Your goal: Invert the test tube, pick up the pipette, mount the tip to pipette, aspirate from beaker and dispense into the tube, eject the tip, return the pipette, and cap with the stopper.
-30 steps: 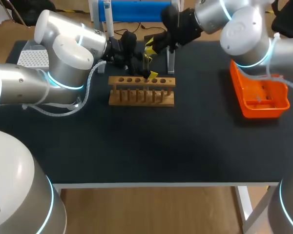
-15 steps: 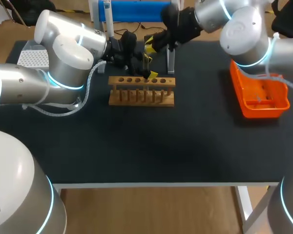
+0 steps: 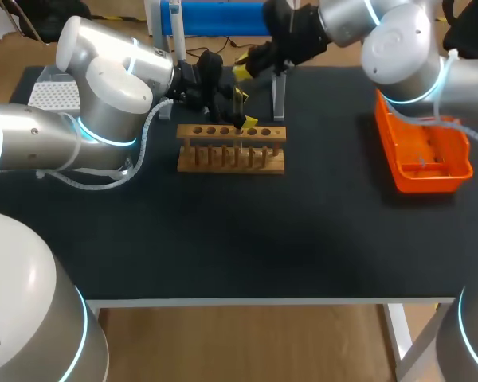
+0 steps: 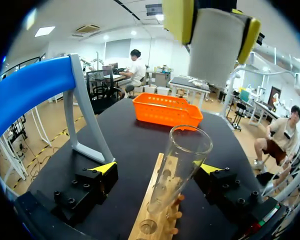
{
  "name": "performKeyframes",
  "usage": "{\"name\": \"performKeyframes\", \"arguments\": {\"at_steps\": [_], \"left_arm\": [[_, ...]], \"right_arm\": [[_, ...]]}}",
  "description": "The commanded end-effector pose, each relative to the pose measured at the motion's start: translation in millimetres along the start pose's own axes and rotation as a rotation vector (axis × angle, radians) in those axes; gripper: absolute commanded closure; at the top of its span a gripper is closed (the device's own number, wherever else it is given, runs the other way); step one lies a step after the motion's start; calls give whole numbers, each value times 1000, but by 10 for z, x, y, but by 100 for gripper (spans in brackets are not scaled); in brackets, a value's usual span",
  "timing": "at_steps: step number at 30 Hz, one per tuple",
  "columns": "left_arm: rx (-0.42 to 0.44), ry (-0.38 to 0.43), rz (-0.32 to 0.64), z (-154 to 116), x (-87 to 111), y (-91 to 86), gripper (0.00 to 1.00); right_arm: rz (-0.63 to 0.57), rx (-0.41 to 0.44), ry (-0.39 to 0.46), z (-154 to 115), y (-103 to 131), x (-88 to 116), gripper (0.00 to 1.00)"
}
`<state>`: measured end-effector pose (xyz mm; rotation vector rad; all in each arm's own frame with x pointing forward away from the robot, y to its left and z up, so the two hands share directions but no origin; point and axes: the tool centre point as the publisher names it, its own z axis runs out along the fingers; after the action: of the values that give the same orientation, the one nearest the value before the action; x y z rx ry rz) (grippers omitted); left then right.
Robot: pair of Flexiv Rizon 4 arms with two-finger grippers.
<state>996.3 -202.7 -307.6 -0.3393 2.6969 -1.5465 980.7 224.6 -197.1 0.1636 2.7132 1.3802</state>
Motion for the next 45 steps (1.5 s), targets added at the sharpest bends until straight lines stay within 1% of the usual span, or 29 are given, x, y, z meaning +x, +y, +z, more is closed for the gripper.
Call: {"name": "performKeyframes", "arguments": {"at_steps": [1,14,45], "left_arm": [[-1,-1,-1,3,2,-3,0],[-1,-1,-1,3,2,-3,0],[-1,-1,-1,3,2,-3,0]], "right_arm": [[2,4,1,6,21,13,100],[7,18,-6,75,-57,12,100],[32,44,8,193,-268,63,100]]}}
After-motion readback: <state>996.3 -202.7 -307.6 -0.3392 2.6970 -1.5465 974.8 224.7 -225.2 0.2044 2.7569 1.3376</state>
